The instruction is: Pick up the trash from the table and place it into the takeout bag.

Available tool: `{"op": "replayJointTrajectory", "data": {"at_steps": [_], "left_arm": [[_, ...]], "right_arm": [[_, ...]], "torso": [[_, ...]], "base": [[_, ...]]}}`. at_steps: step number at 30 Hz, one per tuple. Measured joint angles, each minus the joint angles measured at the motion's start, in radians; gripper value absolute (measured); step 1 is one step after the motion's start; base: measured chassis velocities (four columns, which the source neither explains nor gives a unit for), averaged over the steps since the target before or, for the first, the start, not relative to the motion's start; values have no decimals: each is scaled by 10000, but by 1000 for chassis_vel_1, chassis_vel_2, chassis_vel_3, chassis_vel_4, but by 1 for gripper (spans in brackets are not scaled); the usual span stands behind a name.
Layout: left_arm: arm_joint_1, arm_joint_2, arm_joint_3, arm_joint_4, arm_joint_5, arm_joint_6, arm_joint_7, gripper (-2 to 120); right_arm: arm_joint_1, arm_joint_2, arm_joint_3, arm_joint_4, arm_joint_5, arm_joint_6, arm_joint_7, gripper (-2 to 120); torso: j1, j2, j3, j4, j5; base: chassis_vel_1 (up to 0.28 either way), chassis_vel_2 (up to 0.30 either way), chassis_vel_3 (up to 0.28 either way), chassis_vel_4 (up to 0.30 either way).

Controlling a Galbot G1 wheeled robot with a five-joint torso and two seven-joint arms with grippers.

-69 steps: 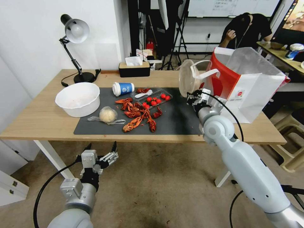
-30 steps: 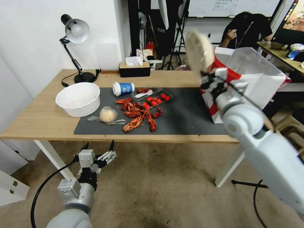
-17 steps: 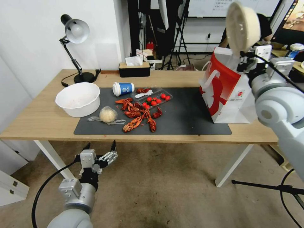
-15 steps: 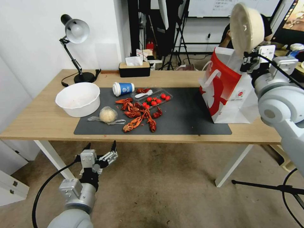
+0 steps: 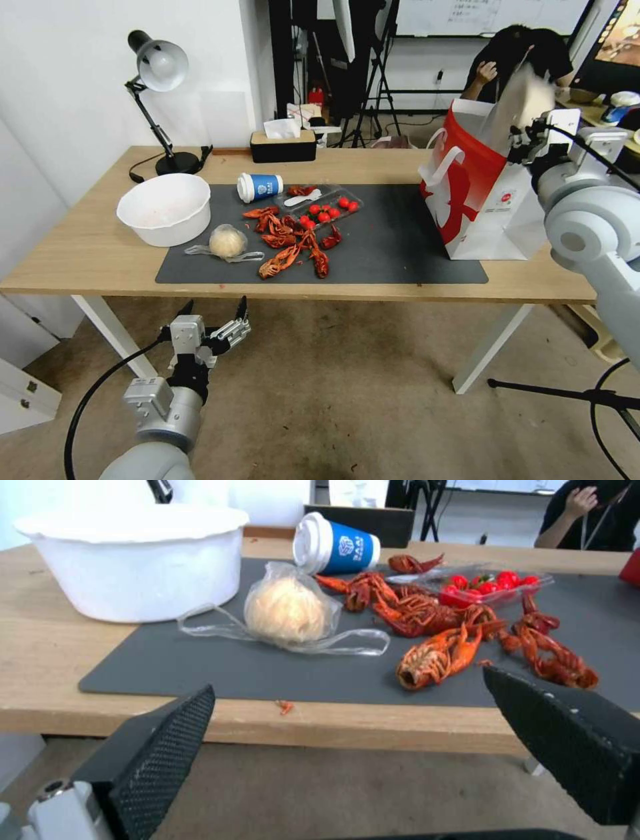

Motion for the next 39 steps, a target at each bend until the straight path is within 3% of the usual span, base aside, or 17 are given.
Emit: {"op": "replayJointTrajectory", "data": {"at_steps": [2, 9, 13, 16, 28, 39], "left_arm": [[-2, 0, 0, -4, -2, 2, 0, 100], [13, 2, -10, -44, -3, 4, 10, 100], [14, -3, -16, -51, -1, 2, 6, 100], [40, -8, -29, -53, 6, -11, -7, 100], [88, -43, -34, -129, 56, -71, -16, 100], [89, -42, -33, -151, 44, -180, 86, 100]], "right_arm": [[5, 0, -7, 4, -5, 0, -20, 46], [50, -7, -77, 5, -152, 121, -249, 76], [52, -6, -78, 5, -166, 163, -287, 85], [44, 54, -77, 35, -322, 417, -440, 99], [-633, 53, 72, 752, -877, 1882, -1451, 100], [-3434, 388, 855, 1528, -1715, 4688, -4085, 100]], "torso": [[0, 0, 0, 0, -1], [1, 0, 0, 0, -1], [0, 0, 0, 0, -1], [0, 0, 0, 0, 0], [0, 0, 0, 1, -1], [0, 0, -1, -1, 0]], "base": [[0, 0, 0, 0], [0, 0, 0, 0], [0, 0, 0, 0], [0, 0, 0, 0], [0, 0, 0, 0], [0, 0, 0, 0]]}}
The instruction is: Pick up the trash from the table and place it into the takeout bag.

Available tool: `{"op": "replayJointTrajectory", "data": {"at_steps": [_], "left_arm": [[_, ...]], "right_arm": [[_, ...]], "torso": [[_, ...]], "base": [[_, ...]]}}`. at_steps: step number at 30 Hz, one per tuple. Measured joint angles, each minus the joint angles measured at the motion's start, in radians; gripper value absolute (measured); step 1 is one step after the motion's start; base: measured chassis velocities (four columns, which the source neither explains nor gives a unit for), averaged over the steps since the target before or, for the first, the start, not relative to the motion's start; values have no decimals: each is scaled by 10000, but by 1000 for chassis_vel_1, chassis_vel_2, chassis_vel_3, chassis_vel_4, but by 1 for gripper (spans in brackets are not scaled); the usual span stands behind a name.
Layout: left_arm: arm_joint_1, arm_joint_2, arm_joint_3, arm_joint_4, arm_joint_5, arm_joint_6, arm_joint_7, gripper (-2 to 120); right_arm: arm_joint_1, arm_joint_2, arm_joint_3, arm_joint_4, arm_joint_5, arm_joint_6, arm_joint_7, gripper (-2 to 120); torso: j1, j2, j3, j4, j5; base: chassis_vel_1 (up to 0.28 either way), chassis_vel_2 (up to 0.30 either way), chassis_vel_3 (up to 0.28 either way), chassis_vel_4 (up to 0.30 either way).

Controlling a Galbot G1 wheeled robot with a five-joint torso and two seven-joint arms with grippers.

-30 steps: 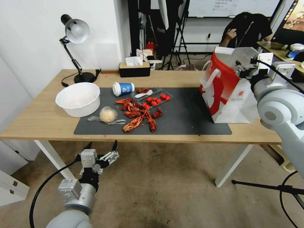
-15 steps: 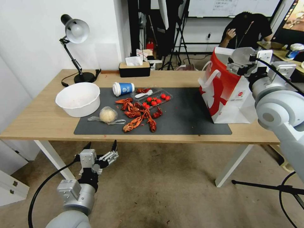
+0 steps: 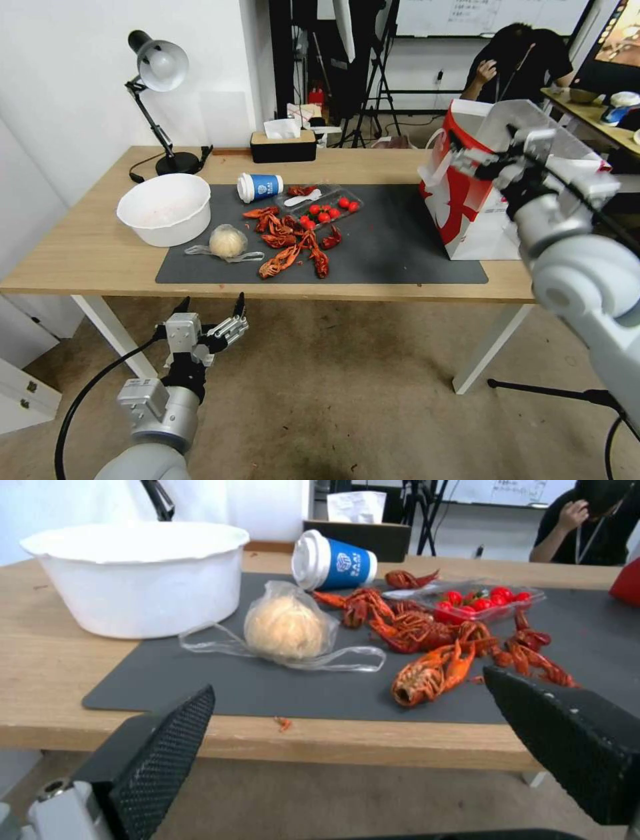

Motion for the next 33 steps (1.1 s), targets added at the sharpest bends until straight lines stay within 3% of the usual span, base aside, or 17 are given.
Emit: {"op": "replayJointTrajectory", "data": {"at_steps": [7, 16, 33], "left_arm": [[-62, 24, 29, 23, -91, -75, -9, 100], [-127, 138, 43, 66, -227, -129, -21, 100], [-36, 193, 92, 87, -158, -308, 2, 100]], "right_arm": [[-1146, 380, 488, 236, -478, 886, -675, 100], [-4543, 2249, 1314, 140, -1966, 2775, -2045, 100], [-6567, 3550, 1568, -284, -3093, 3908, -2338, 100]], "torso": [[0, 0, 0, 3, -2], [-1, 1, 0, -1, -1], [0, -1, 0, 1, -3]], "base": [[0, 0, 0, 0], [0, 0, 0, 0], [0, 0, 0, 0]]}}
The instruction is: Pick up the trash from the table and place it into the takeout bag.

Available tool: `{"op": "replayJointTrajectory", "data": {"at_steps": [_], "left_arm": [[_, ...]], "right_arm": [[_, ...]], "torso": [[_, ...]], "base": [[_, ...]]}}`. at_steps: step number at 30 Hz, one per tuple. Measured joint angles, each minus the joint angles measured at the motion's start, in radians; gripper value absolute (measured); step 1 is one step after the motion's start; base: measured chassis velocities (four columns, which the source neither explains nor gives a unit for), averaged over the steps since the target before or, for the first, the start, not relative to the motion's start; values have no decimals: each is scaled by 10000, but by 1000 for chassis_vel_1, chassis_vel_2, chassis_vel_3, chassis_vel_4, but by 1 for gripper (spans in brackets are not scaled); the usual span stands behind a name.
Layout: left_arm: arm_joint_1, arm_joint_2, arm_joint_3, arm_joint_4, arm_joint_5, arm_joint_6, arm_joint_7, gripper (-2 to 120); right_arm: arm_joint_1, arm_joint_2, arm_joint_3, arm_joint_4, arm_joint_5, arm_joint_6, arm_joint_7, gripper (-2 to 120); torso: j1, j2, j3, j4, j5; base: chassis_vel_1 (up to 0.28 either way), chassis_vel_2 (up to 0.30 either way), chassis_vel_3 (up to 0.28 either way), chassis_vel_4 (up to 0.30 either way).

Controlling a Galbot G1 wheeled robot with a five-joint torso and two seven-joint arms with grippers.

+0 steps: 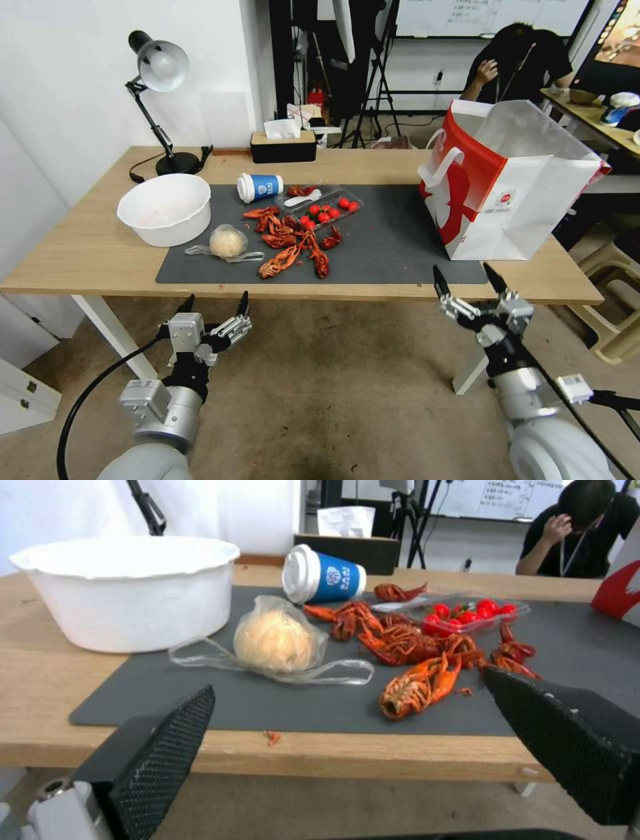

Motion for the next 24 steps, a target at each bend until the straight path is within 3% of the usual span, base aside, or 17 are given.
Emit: {"op": "replayJointTrajectory", "data": {"at_steps": [13, 24], "left_arm": [[85, -59, 34, 83, 165, -214, 32, 100], [33, -72, 6, 104, 137, -252, 32, 100]], "right_arm": [[-1065, 812, 91, -591, -262, 292, -224, 100], [-1000, 1137, -160, -745, -464, 363, -235, 100]], "torso": [[0, 1, 0, 1, 2], [0, 0, 1, 0, 3]], "base": [[0, 0, 0, 0], [0, 0, 0, 0]]}}
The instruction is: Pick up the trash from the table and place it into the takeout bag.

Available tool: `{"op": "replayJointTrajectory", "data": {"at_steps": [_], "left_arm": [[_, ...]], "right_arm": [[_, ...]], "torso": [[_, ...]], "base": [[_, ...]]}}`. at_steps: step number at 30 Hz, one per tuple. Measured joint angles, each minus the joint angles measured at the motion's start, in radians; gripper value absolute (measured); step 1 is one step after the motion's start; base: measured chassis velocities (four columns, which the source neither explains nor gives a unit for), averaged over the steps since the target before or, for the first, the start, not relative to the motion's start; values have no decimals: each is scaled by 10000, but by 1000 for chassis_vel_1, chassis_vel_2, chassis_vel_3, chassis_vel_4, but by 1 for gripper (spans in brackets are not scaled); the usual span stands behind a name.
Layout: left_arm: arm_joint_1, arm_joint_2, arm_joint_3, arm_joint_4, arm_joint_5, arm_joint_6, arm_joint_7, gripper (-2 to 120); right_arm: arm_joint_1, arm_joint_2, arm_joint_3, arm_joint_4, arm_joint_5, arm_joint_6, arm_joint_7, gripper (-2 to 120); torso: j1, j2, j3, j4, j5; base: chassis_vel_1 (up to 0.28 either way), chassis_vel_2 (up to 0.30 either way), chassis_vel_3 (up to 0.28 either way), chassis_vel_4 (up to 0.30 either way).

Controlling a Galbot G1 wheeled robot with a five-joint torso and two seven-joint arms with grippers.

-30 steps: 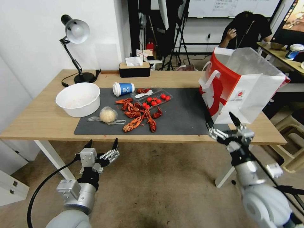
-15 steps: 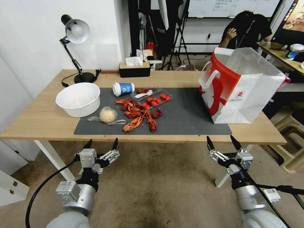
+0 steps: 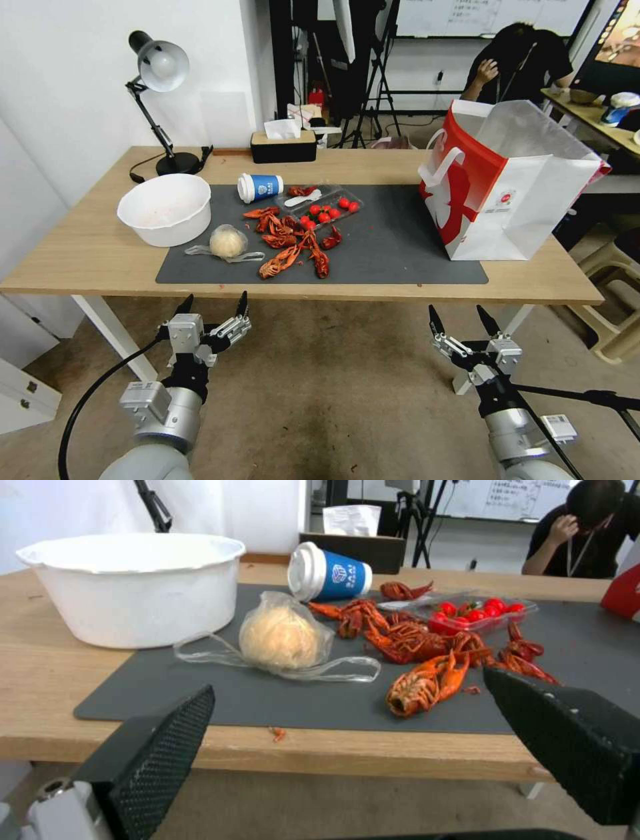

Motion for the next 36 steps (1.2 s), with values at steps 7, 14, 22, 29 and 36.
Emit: {"op": "replayJointTrajectory", "data": {"at_steps": [7, 14, 22, 29, 36], "left_arm": [[43, 12, -33, 0, 0, -2, -3, 100], [-205, 52, -148, 87, -202, 23, -6, 100], [-593, 384, -205, 270, -616, -168, 3, 100], [-1449, 720, -236, 1063, -994, -1340, -174, 100], [-2598, 1478, -37, 1954, -1685, -1366, -433, 100]], "right_arm": [[-47, 91, -12, 43, -37, 0, 5, 100], [-45, 76, -41, 118, -61, -21, 16, 100], [52, 38, -152, 151, -136, -79, 29, 100], [626, -181, -561, 114, -200, -367, 195, 100], [823, -310, -611, 68, -158, -496, 247, 100]], "torso": [[0, 0, 0, 0, 0], [-1, 0, 0, 0, -1], [0, 0, 0, 0, 0], [0, 0, 0, 0, 0], [0, 0, 0, -2, -1]], "base": [[0, 0, 0, 0], [0, 0, 0, 0], [0, 0, 0, 0], [0, 0, 0, 0], [0, 0, 0, 0]]}}
